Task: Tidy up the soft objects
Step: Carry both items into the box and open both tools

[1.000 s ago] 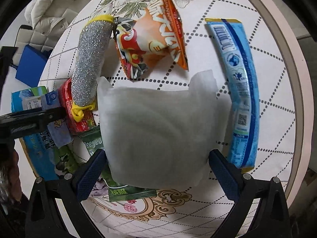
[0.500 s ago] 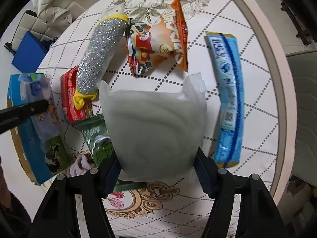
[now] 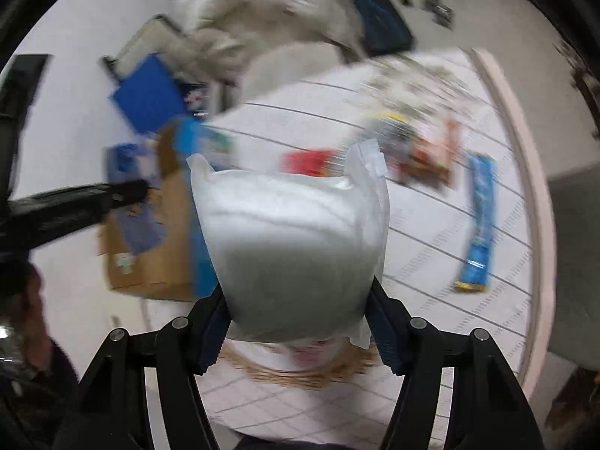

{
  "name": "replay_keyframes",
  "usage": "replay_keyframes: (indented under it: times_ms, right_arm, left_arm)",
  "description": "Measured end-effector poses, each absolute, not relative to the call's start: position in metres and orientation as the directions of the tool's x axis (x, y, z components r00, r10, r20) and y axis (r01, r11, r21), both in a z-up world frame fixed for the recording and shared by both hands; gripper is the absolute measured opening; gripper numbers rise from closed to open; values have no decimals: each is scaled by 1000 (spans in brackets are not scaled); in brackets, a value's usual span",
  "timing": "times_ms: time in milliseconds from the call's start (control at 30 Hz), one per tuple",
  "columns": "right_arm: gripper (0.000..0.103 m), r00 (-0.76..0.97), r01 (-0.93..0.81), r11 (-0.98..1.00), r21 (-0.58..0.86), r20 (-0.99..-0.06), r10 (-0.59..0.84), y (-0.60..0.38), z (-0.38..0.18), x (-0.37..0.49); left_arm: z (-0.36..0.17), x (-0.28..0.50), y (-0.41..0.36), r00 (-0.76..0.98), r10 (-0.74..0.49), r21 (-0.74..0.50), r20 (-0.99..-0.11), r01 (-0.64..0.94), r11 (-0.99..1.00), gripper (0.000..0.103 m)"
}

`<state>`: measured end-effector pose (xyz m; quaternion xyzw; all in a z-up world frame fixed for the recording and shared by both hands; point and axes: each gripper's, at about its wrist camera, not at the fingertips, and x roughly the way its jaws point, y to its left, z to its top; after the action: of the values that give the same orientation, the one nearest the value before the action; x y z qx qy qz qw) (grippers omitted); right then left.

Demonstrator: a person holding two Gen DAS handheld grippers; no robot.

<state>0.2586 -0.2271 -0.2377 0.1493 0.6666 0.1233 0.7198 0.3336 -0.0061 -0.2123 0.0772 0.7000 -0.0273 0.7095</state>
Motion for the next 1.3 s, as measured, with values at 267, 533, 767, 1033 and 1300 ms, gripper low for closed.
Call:
replay_keyframes:
  times_ms: [267,533,767,1033,1300]
  right_arm:
    - [69,-10,-153,879,451,-890,455,-43,-230,294]
    - [69,-69,-213,931,296,-955,288,66,-296,339]
    - [70,-93,-200,964,172,-983,156,90,-356,368]
    - [78,-125,-193,971,144,-985,122,100,-390,381]
    - [103,-96,-216,971,101,-992,81,92,-362,376]
  left_arm:
    - [-234,335,146,-60,146,146,-987,1,989,22]
    - [-327,379,217,-230,46,63,-972,-65,996,23]
    - [-383,404,220,-316,23,35,-949,-32,999,25]
    - [-403,410,218,-352,-140,-112,-926,-99,989,44]
    - [-365,394,228,-257,-169,-139,-952,-130,982,90]
